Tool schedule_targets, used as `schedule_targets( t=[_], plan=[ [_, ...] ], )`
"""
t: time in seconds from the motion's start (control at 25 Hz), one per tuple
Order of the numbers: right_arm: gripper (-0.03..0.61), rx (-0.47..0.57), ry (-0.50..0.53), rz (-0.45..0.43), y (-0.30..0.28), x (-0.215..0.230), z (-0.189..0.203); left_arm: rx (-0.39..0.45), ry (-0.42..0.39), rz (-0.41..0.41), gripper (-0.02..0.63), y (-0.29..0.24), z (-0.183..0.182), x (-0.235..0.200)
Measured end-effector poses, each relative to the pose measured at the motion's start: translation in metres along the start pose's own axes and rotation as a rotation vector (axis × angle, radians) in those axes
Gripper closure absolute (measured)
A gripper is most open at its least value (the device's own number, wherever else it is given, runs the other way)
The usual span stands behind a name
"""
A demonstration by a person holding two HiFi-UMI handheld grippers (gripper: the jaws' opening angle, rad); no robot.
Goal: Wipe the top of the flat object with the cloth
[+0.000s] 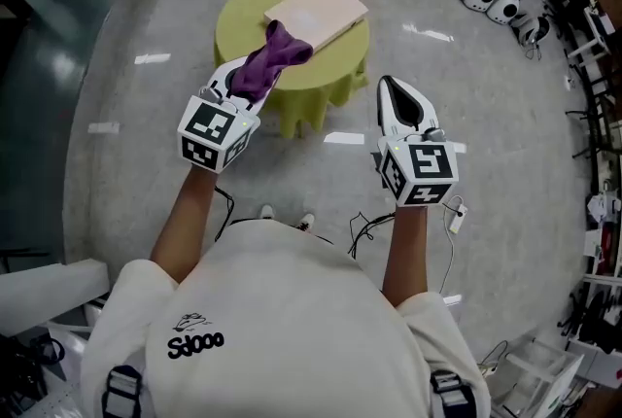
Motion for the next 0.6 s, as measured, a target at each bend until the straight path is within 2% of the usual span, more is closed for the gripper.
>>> schedule_targets(
  t=[0.36,0.6],
  plan=[
    [0.569,0.006,-0.001,-0.042,0.009,0.027,0.001,0.011,-0.021,-0.034,0.543,-0.016,-0.017,0.019],
    [0.569,-0.019,-0.019,-0.052,-0.007,0.043,0.015,-0.002,-0.025,-0.033,0.543,-0.038,-0.014,0.013]
  ],
)
Point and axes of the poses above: the fingertips, and each gripper's own axes: y backward along the fingers, x to its right, z out of its underside, the point moved 1 cm from there along y, backward along the fingers, and after that the axes turned 5 degrees about z, right-handed, at the moved point
